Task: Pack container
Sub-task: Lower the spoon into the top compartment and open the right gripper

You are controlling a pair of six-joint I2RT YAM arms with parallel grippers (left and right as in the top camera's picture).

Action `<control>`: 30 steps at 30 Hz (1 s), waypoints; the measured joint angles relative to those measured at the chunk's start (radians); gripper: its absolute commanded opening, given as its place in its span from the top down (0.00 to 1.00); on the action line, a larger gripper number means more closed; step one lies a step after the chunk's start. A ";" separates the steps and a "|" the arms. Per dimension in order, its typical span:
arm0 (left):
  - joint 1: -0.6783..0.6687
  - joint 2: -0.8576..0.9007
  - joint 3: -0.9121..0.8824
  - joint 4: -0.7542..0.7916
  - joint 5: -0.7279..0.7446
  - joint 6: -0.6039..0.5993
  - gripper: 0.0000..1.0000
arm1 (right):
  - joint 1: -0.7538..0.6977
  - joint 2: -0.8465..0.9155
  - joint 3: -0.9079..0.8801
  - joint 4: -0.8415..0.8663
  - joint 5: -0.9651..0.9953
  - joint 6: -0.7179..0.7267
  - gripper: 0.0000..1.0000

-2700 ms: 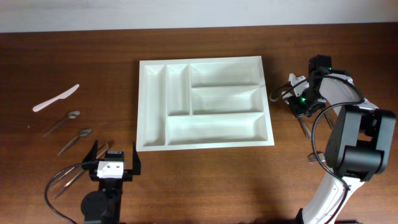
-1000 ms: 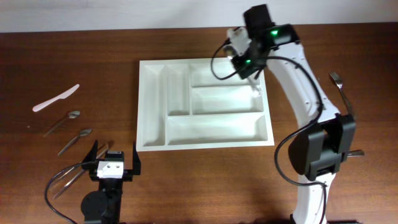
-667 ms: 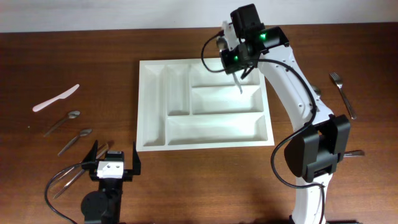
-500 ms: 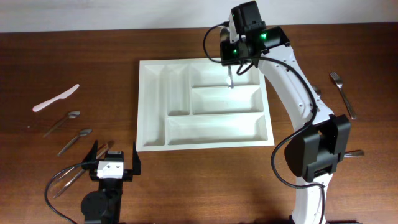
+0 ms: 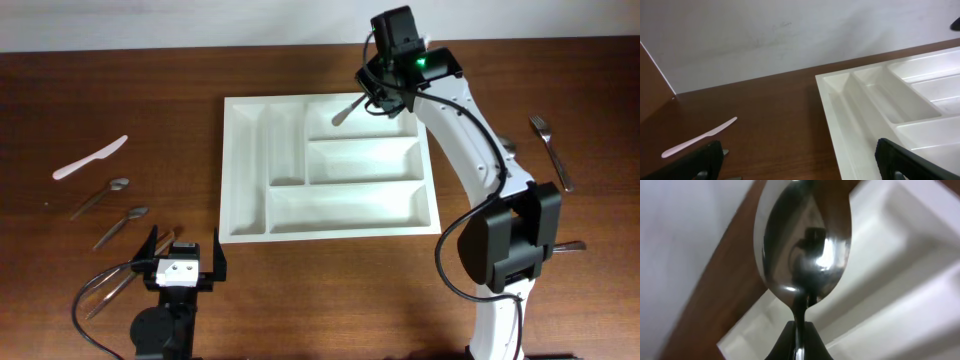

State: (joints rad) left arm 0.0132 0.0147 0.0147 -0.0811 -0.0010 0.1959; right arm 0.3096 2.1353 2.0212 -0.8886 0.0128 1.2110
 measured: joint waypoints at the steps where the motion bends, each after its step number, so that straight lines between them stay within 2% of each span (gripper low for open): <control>1: 0.000 0.000 0.000 0.000 0.000 0.000 0.01 | 0.000 0.000 -0.010 0.000 0.002 0.042 0.96; 4: 0.000 0.000 0.000 0.000 0.000 0.000 0.01 | 0.000 0.000 -0.048 0.002 0.006 0.199 0.96; 11: 0.000 0.000 0.000 0.000 0.000 0.000 0.01 | 0.000 0.000 -0.116 0.063 0.006 0.436 0.96; 17: 0.000 0.000 0.000 0.000 0.000 0.000 0.01 | 0.000 0.000 -0.167 0.100 0.006 0.510 0.96; 26: 0.000 0.000 0.000 0.000 0.000 0.000 0.01 | 0.000 0.061 -0.178 0.108 -0.009 0.542 0.95; 28: 0.000 0.000 0.000 0.000 0.000 0.000 0.01 | 0.000 0.077 -0.180 0.112 -0.014 0.546 0.89; 30: 0.000 0.000 0.000 0.000 0.000 0.000 0.01 | 0.000 0.085 -0.181 0.122 -0.015 0.548 0.87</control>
State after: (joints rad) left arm 0.0132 0.0147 0.0147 -0.0811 -0.0010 0.1963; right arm 0.3096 2.2200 1.8400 -0.7670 -0.0021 1.7588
